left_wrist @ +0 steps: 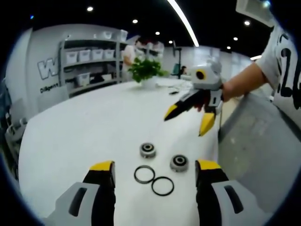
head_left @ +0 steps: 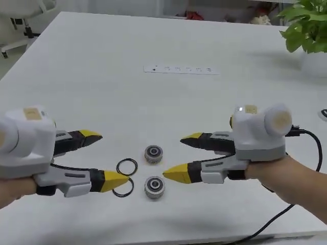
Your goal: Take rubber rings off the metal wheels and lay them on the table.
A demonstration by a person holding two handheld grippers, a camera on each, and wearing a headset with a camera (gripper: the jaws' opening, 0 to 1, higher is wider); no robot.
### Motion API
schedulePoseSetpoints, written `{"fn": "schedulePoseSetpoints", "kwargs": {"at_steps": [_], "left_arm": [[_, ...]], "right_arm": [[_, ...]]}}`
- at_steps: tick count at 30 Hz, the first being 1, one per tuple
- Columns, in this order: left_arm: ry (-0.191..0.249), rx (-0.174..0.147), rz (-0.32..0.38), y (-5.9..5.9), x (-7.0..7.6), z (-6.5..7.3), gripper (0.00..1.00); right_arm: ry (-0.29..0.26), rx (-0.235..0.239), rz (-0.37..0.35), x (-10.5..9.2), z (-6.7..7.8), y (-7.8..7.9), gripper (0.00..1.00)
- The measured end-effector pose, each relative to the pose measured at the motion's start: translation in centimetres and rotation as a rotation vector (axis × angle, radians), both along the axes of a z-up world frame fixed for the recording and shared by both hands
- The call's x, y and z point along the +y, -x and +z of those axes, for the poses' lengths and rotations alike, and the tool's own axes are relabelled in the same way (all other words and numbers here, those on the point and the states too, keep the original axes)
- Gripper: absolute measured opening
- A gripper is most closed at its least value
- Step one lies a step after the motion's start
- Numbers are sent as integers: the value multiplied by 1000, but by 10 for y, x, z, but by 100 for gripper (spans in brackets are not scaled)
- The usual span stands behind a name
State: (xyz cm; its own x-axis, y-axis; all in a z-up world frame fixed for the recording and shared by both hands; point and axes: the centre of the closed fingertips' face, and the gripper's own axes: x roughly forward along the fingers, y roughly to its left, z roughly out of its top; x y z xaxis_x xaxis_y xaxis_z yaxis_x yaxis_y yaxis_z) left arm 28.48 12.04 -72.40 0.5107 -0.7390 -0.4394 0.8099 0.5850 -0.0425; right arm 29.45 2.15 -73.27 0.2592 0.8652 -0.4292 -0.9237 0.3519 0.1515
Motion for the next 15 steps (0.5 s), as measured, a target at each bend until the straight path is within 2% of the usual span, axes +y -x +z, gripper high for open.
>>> {"fn": "schedulePoseSetpoints", "kwargs": {"at_steps": [15], "left_arm": [[3, 1, -5, 5, 1, 0, 76]], "right_arm": [[43, -19, -5, -23, -6, 12, 75]]}}
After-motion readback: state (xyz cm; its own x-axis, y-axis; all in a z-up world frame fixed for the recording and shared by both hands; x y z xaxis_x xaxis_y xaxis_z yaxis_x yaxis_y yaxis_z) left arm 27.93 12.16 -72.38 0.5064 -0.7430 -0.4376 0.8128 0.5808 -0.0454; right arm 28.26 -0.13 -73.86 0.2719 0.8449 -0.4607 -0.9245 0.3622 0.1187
